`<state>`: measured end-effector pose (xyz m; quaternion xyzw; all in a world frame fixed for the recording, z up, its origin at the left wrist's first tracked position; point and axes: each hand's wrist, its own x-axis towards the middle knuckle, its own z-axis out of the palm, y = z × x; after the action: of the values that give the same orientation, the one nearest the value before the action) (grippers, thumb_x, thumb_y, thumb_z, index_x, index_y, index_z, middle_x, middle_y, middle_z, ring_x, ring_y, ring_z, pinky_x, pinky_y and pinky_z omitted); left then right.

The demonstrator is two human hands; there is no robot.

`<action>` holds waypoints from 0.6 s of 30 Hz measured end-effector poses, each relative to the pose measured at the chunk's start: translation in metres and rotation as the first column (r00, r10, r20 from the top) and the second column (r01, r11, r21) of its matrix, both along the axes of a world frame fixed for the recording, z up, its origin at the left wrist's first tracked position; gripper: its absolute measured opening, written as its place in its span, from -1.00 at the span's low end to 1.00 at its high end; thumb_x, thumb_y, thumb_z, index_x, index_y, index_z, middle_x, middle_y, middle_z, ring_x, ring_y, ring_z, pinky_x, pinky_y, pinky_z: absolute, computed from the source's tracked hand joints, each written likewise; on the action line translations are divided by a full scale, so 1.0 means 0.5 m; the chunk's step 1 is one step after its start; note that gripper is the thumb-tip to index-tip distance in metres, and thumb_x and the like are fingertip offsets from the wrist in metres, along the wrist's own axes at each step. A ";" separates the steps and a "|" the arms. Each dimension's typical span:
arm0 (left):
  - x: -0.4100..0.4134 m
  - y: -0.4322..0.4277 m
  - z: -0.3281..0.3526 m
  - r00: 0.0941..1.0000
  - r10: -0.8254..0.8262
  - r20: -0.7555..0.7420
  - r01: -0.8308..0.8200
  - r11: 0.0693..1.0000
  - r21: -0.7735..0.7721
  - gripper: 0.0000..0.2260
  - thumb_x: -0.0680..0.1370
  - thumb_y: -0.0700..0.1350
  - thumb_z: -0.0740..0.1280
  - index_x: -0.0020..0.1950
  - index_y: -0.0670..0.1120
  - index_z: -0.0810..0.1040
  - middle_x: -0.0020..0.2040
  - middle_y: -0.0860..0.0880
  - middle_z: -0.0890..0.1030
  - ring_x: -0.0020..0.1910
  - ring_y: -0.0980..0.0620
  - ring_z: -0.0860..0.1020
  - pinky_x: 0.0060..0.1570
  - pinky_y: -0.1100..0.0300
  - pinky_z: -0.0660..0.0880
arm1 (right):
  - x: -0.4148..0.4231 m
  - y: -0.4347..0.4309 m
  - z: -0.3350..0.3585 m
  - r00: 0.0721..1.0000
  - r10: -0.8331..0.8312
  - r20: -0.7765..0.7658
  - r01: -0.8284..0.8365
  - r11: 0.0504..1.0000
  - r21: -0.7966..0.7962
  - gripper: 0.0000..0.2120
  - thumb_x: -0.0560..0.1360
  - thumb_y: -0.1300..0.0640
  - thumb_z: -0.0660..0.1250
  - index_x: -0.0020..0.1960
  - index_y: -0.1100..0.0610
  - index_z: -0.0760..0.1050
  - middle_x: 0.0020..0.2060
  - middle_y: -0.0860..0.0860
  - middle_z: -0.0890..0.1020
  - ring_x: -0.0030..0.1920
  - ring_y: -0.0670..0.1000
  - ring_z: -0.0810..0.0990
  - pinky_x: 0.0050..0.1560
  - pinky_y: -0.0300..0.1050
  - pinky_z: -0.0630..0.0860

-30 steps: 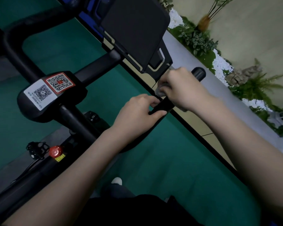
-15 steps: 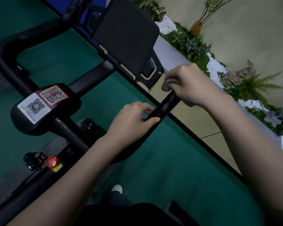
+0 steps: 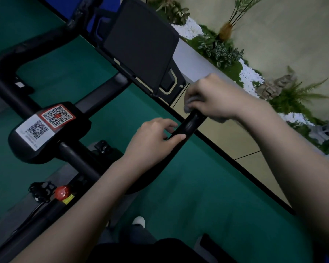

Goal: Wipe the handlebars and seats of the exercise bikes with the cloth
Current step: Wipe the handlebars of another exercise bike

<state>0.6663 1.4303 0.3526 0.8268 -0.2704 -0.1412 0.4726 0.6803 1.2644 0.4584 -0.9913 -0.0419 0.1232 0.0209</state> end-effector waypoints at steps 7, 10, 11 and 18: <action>0.002 -0.028 0.002 0.998 -0.020 0.055 0.019 1.000 0.015 -0.60 0.50 0.13 0.36 0.28 0.01 0.51 0.10 0.09 0.56 -0.10 0.14 0.50 0.03 0.17 0.47 | 0.002 -0.045 0.002 0.961 -0.097 0.261 0.068 0.991 0.115 -0.86 0.49 0.23 0.28 -0.12 0.14 0.63 -0.18 -0.01 0.68 -0.08 0.01 0.60 0.01 -0.01 0.52; 0.002 -0.042 0.005 0.997 -0.028 0.070 0.026 0.999 0.030 -0.59 0.50 0.13 0.36 0.31 0.01 0.49 0.10 0.10 0.54 -0.08 0.14 0.48 0.00 0.22 0.45 | -0.002 -0.082 0.000 0.878 -0.357 0.320 0.218 0.891 0.397 -0.90 0.51 0.18 0.32 -0.08 0.16 0.62 -0.19 0.05 0.66 -0.09 -0.03 0.59 0.00 -0.11 0.52; 0.003 -0.044 0.005 0.997 -0.024 0.074 0.022 0.999 0.030 -0.59 0.50 0.12 0.36 0.30 0.01 0.50 0.09 0.11 0.54 -0.08 0.14 0.49 0.00 0.23 0.44 | -0.010 -0.091 -0.007 0.845 -0.462 0.269 0.239 0.776 0.583 -0.91 0.51 0.21 0.33 -0.07 0.17 0.61 -0.21 0.05 0.65 -0.14 -0.05 0.59 -0.04 -0.12 0.52; 0.003 -0.052 0.003 0.997 0.013 0.078 -0.014 1.000 0.017 -0.70 0.50 0.04 0.39 0.21 0.03 0.55 0.05 0.11 0.56 -0.11 0.14 0.52 -0.04 0.25 0.45 | -0.077 -0.060 -0.129 0.487 -0.857 -0.170 -0.096 -0.246 0.964 -0.89 0.59 0.22 0.24 0.03 0.19 0.52 -0.15 0.09 0.65 -0.23 0.01 0.63 -0.31 -0.14 0.57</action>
<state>0.6676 1.4043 0.3539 0.8377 -0.2815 -0.1082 0.4553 0.6420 1.2347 0.3940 -0.5484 0.2559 -0.3138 0.7316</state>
